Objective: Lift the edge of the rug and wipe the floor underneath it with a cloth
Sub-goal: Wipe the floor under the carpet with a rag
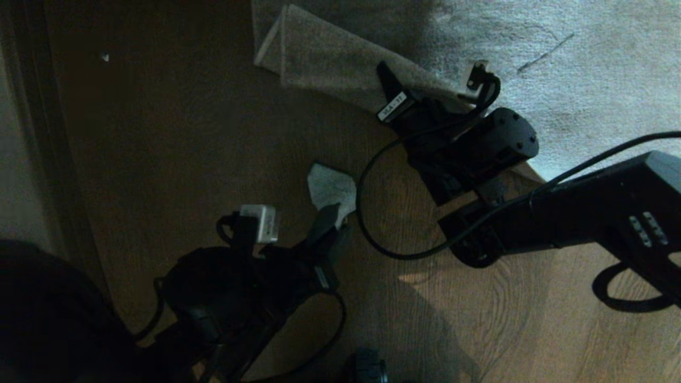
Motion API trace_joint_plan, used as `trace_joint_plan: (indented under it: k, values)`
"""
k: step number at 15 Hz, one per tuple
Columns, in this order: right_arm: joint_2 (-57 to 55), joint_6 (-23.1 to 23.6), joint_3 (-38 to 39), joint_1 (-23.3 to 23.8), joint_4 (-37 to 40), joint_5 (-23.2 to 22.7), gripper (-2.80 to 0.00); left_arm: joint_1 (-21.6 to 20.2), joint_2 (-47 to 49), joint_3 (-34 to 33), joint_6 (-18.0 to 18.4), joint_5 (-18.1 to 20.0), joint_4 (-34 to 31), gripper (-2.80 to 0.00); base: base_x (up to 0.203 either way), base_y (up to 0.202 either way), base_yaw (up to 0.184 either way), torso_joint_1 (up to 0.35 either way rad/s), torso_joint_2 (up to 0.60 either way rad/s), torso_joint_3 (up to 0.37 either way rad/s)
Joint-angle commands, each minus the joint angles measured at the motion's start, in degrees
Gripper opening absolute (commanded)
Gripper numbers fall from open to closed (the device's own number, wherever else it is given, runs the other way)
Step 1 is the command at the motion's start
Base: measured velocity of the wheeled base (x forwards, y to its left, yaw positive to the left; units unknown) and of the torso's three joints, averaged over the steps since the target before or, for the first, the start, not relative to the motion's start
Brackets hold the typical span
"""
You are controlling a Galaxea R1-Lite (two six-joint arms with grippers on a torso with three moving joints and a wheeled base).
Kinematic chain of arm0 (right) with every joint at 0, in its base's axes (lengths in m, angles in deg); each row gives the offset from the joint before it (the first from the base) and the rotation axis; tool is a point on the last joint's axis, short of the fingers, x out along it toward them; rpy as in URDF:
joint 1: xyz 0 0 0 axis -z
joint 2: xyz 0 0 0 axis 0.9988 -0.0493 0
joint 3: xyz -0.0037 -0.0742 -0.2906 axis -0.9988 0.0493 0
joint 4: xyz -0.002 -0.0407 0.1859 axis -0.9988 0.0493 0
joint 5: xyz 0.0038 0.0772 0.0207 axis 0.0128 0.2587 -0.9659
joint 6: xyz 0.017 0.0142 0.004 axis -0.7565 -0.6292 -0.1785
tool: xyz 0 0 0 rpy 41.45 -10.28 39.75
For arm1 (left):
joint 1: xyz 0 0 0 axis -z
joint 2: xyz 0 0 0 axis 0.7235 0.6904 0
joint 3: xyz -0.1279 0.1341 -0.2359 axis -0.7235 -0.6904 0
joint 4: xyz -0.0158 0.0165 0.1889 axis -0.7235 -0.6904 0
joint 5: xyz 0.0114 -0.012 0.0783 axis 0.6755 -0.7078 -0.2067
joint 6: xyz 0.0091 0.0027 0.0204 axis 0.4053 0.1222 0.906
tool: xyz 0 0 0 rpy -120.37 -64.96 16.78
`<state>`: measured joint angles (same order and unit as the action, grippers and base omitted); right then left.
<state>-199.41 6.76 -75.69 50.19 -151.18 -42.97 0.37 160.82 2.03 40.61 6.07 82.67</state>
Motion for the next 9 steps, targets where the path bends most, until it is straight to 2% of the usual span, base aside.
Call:
trace_joint_plan:
  k: [1,9]
  values:
    - [0.01,-0.13,0.01,-0.02,-2.74,0.05,-2.8,0.03,1.99,1.54,-0.18,0.02,2.7,-2.8,0.0,0.0,0.0,0.0,0.0,0.0]
    - [-0.08,-0.21,0.01,-0.1,-2.74,-0.03,-2.8,-1.43,6.15,4.86,-0.27,0.12,2.7,-2.8,0.0,0.0,0.0,0.0,0.0,0.0]
